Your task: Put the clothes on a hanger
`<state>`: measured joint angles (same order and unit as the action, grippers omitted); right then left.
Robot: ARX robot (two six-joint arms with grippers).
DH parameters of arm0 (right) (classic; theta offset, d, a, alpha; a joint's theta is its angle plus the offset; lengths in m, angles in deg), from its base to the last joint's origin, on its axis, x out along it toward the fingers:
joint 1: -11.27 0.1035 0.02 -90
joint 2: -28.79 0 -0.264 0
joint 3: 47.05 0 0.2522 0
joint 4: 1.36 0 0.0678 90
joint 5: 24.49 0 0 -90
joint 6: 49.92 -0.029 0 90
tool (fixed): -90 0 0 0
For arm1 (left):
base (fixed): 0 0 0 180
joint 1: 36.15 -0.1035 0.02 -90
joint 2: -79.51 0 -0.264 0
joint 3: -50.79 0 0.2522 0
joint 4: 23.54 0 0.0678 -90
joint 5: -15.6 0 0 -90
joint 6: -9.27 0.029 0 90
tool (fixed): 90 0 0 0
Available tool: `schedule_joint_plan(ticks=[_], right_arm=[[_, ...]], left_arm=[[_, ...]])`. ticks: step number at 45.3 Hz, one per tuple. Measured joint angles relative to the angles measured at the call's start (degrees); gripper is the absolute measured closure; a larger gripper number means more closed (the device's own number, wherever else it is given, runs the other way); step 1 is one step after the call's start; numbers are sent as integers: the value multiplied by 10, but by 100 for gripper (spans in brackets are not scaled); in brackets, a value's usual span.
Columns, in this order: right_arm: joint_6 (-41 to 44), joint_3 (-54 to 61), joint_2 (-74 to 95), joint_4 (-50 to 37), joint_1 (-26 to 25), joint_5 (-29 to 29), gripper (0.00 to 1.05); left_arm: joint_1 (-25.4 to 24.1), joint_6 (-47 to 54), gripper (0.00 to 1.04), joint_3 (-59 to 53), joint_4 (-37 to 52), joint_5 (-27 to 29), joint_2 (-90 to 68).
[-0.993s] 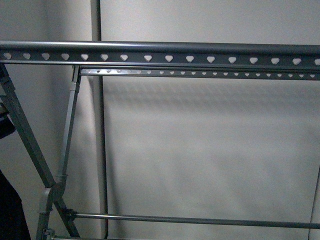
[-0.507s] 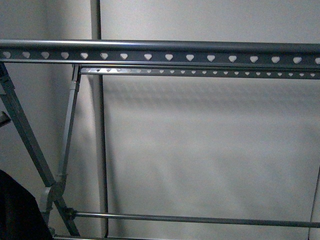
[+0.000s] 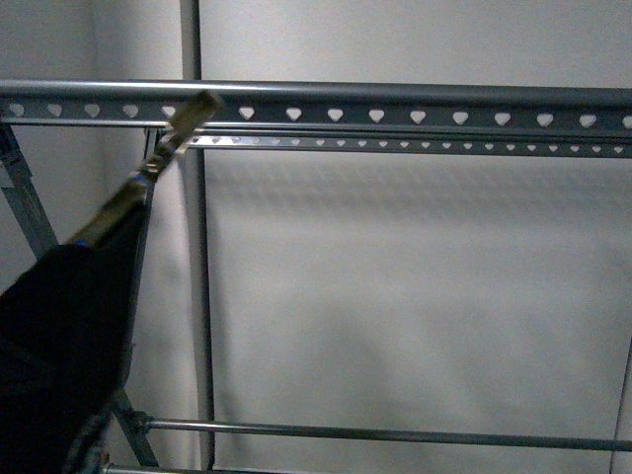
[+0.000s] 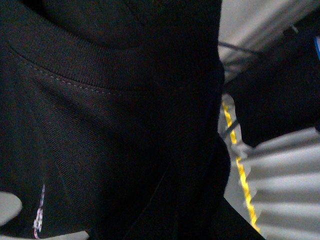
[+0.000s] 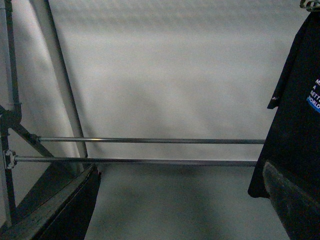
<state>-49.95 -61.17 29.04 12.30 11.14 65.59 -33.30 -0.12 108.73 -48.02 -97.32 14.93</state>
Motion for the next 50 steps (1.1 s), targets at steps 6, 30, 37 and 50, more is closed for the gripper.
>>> schedule_joint_plan(ticks=[6, 30, 37, 50], right_arm=[[0, 0, 0, 0, 0, 0, 7], [0, 0, 0, 0, 0, 0, 7], [0, 0, 0, 0, 0, 0, 7], [5, -47, 106, 52, -106, 272, 7]], left_arm=[[2, 139, 100, 38, -14, -73, -37], [35, 890, 100, 311, -92, -167, -282], [59, 898, 100, 318, -16, -169, -286], [57, 899, 100, 319, -14, -169, -286]])
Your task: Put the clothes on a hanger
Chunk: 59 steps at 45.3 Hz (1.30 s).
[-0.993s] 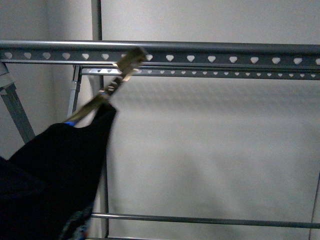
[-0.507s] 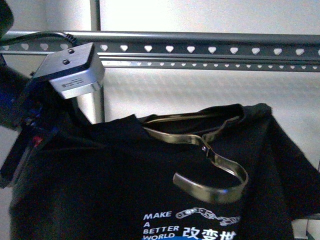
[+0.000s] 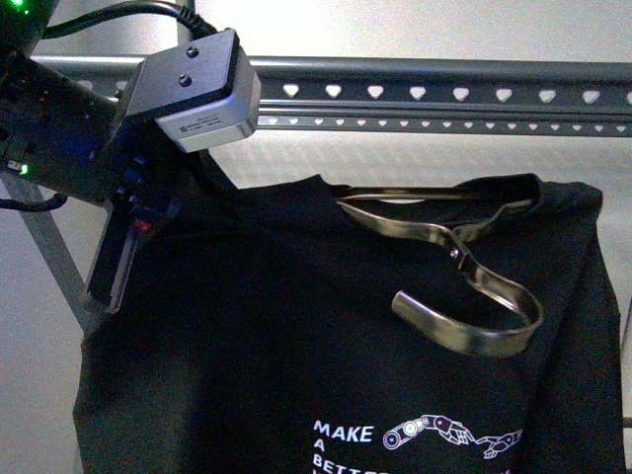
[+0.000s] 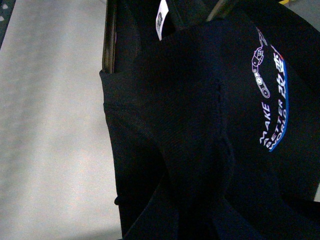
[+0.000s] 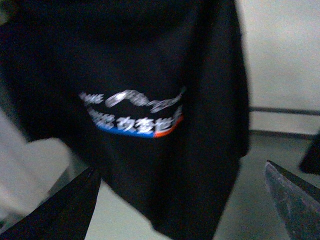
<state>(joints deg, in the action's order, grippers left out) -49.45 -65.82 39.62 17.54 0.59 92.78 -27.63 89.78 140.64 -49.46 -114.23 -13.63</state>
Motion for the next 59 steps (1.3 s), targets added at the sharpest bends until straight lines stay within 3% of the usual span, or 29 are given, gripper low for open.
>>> schedule_joint_plan(ticks=[2, 6, 14, 16, 17, 23, 26, 42, 59], right_arm=[[45, -11, 58, -55, -43, 75, 7], [154, -32, 147, -169, -79, 134, 7], [417, -97, 318, -339, -93, 233, 7], [472, -116, 353, -342, -93, 254, 7], [551, -135, 388, -334, -93, 278, 7], [803, -206, 511, -301, -68, 276, 7], [852, -241, 549, -311, -49, 252, 7], [864, -402, 675, -299, 46, 133, 7], [826, -544, 813, -294, 91, 35, 10]], left_arm=[[0, 0, 100, 0, 0, -1, 0], [1, 0, 100, 0, 0, -1, 0], [1, 0, 100, 0, 0, 0, -1], [1, 0, 100, 0, 0, 0, -1], [1, 0, 100, 0, 0, 0, -1], [1, 0, 100, 0, 0, 1, -1], [0, 1, 100, 0, 0, 2, -1], [1, 1, 100, 0, 0, 2, -1], [1, 1, 100, 0, 0, 2, -1]])
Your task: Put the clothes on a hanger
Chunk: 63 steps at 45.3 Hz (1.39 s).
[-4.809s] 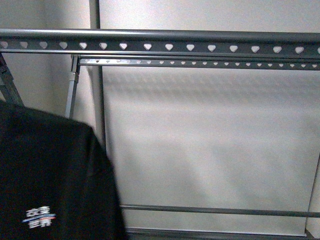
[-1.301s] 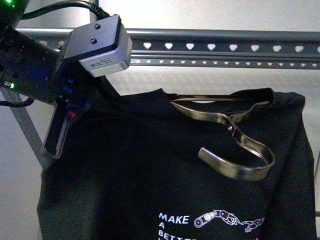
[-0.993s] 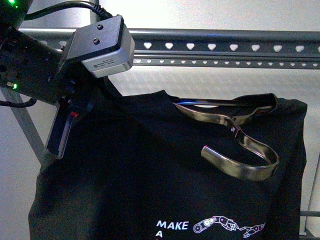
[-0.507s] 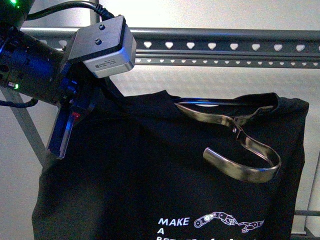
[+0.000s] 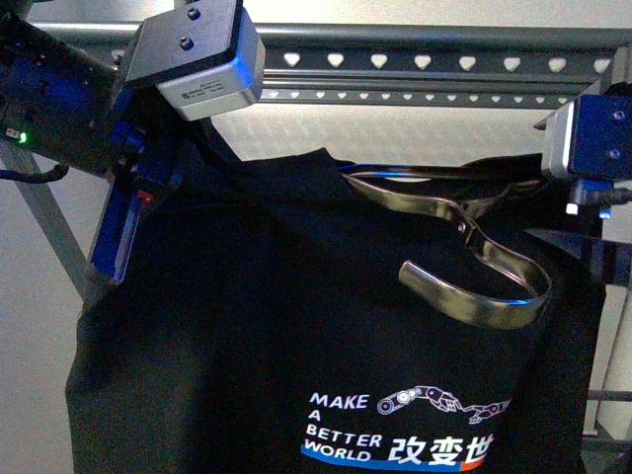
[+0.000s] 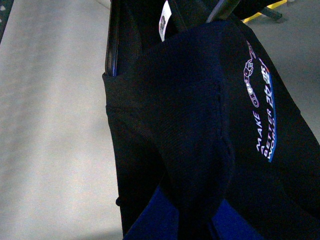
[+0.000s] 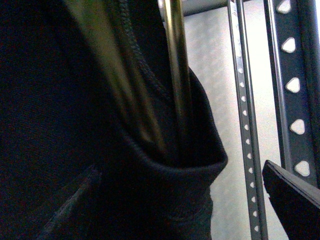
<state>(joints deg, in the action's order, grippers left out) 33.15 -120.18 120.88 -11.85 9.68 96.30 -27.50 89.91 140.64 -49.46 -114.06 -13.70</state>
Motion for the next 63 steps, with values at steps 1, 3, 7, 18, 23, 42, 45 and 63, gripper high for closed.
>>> schedule_joint_plan(ticks=[1, 3, 7, 18, 23, 42, 45, 63], right_arm=[[-7, -9, 8, 0, 1, -4, 14], [-14, -22, 20, -3, 3, -9, 23], [-30, -34, 33, -19, 7, -17, 41], [-52, -10, 15, -24, 10, -6, 85], [-44, 17, -3, -21, -2, 14, 98], [-54, 151, -15, 35, -118, 84, 100], [-76, 167, -15, 29, -142, 99, 100], [-403, 216, -168, 133, -160, 130, 101]], left_arm=[[0, 0, 100, 0, 0, 0, 0], [0, 0, 100, 0, 0, 0, 0], [0, 0, 100, 0, 0, 0, 0], [0, 0, 100, 0, 0, -1, 0], [0, 0, 85, 2, 2, -7, 0], [0, 0, 7, 4, 2, -9, 0], [0, 0, 7, 4, 2, -9, 0], [-30, -811, 7, -73, 408, 245, 45]])
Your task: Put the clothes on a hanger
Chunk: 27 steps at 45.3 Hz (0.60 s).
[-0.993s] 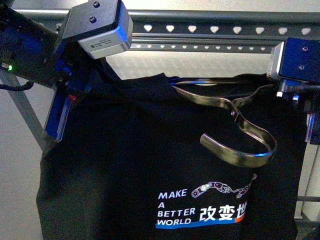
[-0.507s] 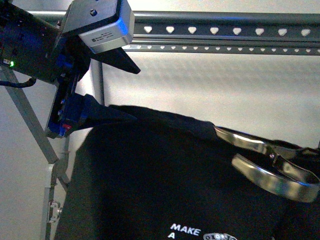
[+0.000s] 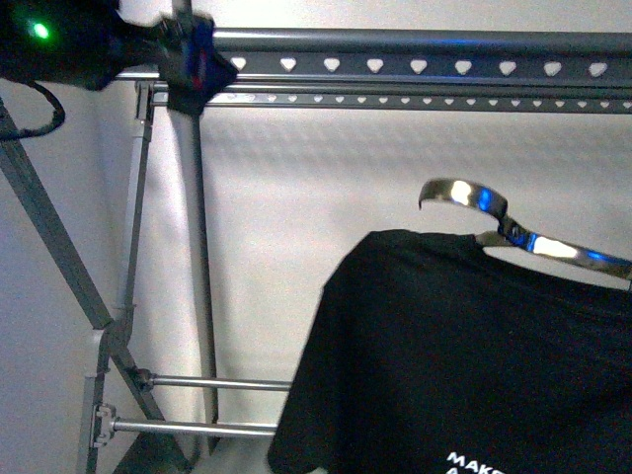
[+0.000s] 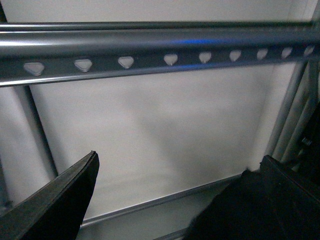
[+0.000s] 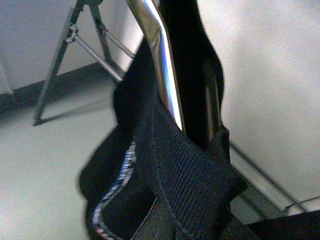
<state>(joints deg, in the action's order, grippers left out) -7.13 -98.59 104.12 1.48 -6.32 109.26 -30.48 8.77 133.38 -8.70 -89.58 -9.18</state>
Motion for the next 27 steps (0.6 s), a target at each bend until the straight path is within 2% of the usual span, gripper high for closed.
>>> schedule_joint_plan(ticks=[4, 6, 7, 10, 12, 17, 27], right_arm=[[-63, -16, -24, 94, 13, -30, 101], [-87, -29, -27, 127, 18, -40, 101], [-115, -40, -28, 147, 21, -44, 101], [-186, -68, -35, 186, 23, -42, 101], [-247, -90, -37, 196, 23, -35, 101], [-388, -161, -36, 209, 15, -18, 101], [-548, -266, 0, 224, 11, -6, 101]], left_arm=[[-3, -66, 7, -19, 44, -3, 26], [-1, -68, 9, -17, 25, 22, 38], [2, -63, 14, -16, -23, 78, 54], [2, -42, 23, -36, -90, 156, 90], [1, -26, 32, -82, -98, 194, 123], [-7, -7, 55, -208, -47, 196, 184], [-20, 0, 87, -352, 17, 191, 247]])
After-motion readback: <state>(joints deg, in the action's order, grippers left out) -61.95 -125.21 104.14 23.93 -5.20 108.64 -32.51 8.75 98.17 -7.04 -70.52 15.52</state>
